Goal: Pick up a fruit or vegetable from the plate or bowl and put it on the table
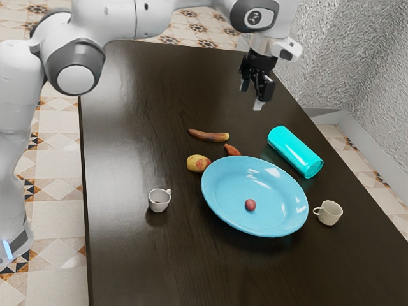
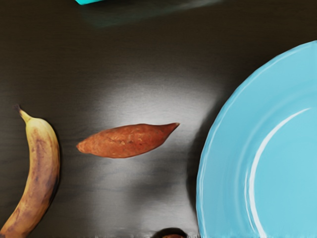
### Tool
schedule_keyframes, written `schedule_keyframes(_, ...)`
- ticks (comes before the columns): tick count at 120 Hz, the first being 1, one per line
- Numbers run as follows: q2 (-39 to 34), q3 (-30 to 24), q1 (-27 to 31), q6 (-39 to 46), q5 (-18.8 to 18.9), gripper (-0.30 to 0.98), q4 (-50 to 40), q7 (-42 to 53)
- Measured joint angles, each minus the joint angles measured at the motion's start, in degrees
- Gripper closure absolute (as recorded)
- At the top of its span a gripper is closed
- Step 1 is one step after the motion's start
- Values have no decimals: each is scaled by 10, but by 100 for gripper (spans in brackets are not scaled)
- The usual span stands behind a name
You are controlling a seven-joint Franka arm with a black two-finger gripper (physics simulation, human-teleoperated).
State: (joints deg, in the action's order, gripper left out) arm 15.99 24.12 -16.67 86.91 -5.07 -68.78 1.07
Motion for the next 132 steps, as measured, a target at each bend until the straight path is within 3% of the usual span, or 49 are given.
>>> schedule_keyframes(40, -2, -7, 9, -7, -21, 0, 2, 12)
schedule_keyframes(60, 21, -84, 7, -1, -23, 0, 1, 15)
schedule_keyframes(77, 27, -183, 2, 7, 0, 0, -1, 17)
schedule_keyframes(105, 20, -227, -9, 11, 19, 0, -23, 20)
schedule_keyframes(132, -44, -226, -16, 84, 19, 0, -221, 22)
